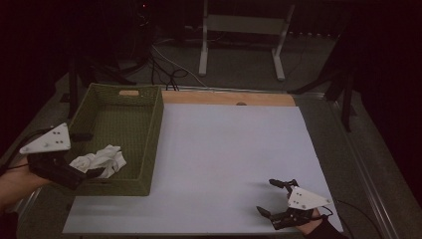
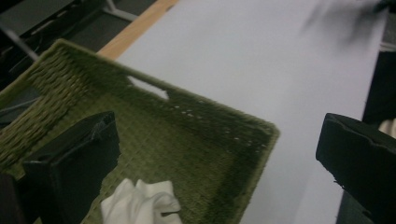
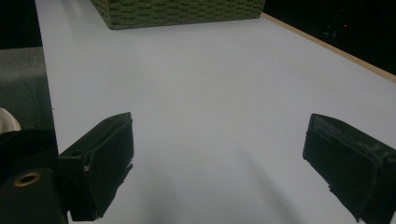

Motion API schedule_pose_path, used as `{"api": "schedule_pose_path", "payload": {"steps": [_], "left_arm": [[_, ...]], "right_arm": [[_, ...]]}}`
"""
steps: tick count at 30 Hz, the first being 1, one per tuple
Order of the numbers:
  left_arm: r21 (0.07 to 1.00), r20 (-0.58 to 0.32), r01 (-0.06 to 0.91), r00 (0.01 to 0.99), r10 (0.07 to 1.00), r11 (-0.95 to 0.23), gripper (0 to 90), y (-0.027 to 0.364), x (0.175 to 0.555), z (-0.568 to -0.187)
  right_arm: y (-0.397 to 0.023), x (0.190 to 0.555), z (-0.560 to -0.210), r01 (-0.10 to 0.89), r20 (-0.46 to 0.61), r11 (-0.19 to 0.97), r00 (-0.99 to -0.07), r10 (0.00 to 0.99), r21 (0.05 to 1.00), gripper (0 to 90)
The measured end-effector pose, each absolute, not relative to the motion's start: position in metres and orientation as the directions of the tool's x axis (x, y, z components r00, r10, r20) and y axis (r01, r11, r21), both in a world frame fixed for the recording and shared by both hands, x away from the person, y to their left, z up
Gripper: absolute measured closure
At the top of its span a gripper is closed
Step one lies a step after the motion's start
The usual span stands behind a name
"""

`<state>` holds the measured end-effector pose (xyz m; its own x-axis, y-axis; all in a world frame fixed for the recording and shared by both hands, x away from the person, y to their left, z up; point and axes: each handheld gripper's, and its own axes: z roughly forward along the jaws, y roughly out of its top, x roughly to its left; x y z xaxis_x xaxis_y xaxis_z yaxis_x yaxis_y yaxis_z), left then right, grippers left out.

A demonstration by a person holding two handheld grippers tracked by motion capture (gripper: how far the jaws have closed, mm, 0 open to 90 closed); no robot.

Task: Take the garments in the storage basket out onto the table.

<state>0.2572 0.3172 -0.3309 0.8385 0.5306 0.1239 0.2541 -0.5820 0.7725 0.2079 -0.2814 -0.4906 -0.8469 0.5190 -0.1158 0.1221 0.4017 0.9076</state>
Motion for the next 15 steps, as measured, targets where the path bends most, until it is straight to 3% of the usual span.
{"api": "schedule_pose_path", "payload": {"steps": [15], "left_arm": [[0.731,0.110,0.390,0.743,0.660,-0.561,0.3,0.354,0.283,-0.364]], "right_arm": [[-0.280,0.208,-0.491,0.124,-0.111,0.403,-0.852,0.511,0.907,8.9]]}}
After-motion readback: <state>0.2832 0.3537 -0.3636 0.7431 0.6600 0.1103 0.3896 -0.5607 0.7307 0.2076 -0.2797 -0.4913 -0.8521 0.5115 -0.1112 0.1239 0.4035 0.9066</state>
